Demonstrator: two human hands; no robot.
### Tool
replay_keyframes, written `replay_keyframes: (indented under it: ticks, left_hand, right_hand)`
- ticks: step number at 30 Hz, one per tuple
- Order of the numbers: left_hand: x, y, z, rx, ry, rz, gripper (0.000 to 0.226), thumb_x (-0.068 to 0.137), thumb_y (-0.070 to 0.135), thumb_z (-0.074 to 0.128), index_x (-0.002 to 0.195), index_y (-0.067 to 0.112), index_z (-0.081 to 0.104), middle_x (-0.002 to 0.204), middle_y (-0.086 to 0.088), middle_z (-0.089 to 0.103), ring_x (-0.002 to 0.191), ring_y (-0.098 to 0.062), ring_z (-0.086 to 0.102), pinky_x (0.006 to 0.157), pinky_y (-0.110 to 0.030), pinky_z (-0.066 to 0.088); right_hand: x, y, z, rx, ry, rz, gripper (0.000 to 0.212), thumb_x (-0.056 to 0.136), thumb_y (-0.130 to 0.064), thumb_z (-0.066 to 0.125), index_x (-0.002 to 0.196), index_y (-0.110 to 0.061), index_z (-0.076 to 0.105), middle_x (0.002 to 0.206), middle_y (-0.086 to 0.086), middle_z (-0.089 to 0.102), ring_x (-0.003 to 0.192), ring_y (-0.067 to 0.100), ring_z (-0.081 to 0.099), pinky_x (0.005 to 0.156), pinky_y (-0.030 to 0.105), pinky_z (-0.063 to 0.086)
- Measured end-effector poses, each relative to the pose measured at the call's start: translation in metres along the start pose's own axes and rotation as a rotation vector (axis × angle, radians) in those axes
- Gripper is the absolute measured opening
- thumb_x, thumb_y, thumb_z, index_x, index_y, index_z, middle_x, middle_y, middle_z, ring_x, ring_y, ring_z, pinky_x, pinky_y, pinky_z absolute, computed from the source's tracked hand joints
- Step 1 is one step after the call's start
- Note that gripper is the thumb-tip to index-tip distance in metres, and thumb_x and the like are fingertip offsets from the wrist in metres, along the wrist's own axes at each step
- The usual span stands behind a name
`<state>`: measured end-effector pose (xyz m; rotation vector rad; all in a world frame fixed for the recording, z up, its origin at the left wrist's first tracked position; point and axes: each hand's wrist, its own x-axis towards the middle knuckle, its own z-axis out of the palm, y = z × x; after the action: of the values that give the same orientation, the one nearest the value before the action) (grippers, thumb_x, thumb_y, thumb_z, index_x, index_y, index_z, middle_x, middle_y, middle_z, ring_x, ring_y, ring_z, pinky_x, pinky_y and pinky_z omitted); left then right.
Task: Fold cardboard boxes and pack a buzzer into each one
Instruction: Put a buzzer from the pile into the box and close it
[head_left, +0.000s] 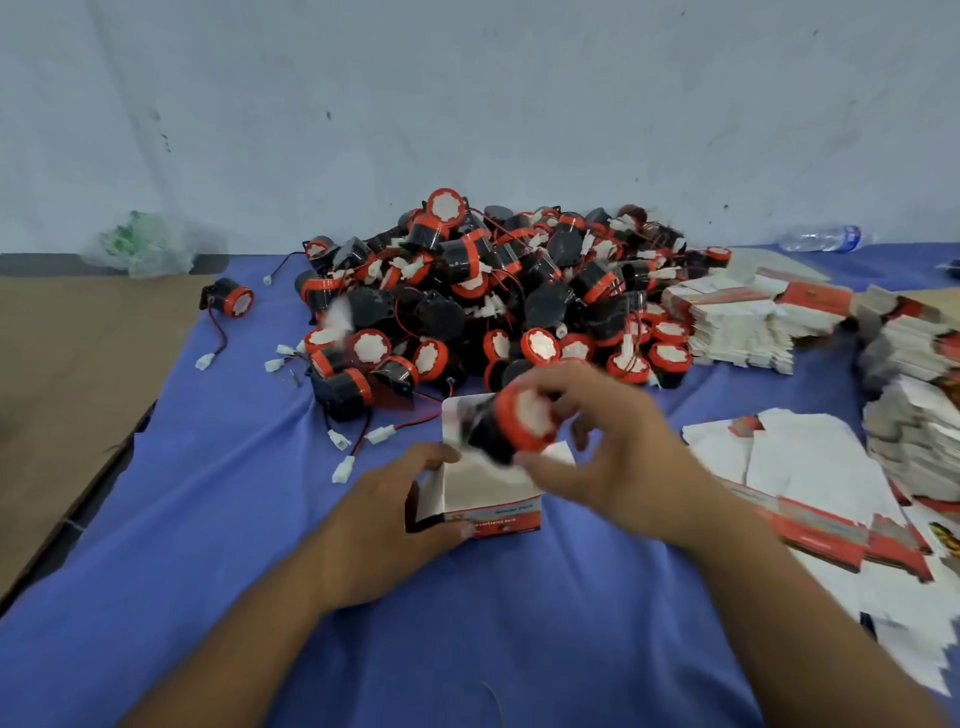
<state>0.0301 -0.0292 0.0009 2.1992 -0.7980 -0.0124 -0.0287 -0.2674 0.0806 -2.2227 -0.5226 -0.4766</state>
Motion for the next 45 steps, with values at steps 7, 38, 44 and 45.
replay_keyframes:
  ticks: [7, 38, 44, 45]
  left_hand:
    - [0.001, -0.001, -0.002, 0.012, -0.017, 0.047, 0.038, 0.092, 0.048, 0.059, 0.127, 0.040, 0.048, 0.115, 0.026, 0.058, 0.108, 0.003, 0.055, 0.088, -0.009, 0.042]
    - [0.005, 0.025, 0.012, -0.008, -0.032, 0.223, 0.022, 0.091, 0.016, 0.054, 0.080, 0.021, 0.073, 0.097, 0.010, 0.056, 0.095, -0.014, 0.050, 0.084, -0.025, 0.041]
    - [0.003, 0.032, 0.011, -0.073, 0.158, 0.115, 0.019, 0.078, 0.034, 0.067, 0.086, 0.017, 0.068, 0.093, 0.007, 0.058, 0.090, -0.008, 0.057, 0.078, -0.011, 0.041]
    - [0.003, 0.031, 0.010, -0.098, 0.189, 0.101, 0.022, 0.075, 0.035, 0.071, 0.090, 0.019, 0.065, 0.096, 0.007, 0.058, 0.092, -0.010, 0.057, 0.079, -0.015, 0.043]
  right_hand:
    - [-0.004, 0.014, 0.019, -0.367, -0.279, -0.035, 0.035, 0.086, -0.020, 0.071, 0.121, -0.021, 0.070, 0.120, -0.001, 0.056, 0.096, 0.020, 0.041, 0.087, 0.027, 0.039]
    - [0.004, -0.015, 0.072, -0.271, -0.062, 0.339, 0.009, 0.096, -0.024, 0.057, 0.091, -0.017, 0.059, 0.092, -0.001, 0.065, 0.086, 0.020, 0.057, 0.078, 0.040, 0.050]
    - [0.002, -0.007, 0.061, -0.042, -0.086, 0.405, 0.025, 0.091, -0.008, 0.059, 0.111, -0.023, 0.063, 0.087, -0.011, 0.064, 0.083, 0.013, 0.061, 0.078, 0.035, 0.056]
    - [0.000, -0.006, 0.061, -0.030, -0.085, 0.383, 0.030, 0.092, -0.008, 0.059, 0.114, -0.027, 0.060, 0.083, -0.014, 0.060, 0.078, 0.010, 0.059, 0.073, 0.032, 0.055]
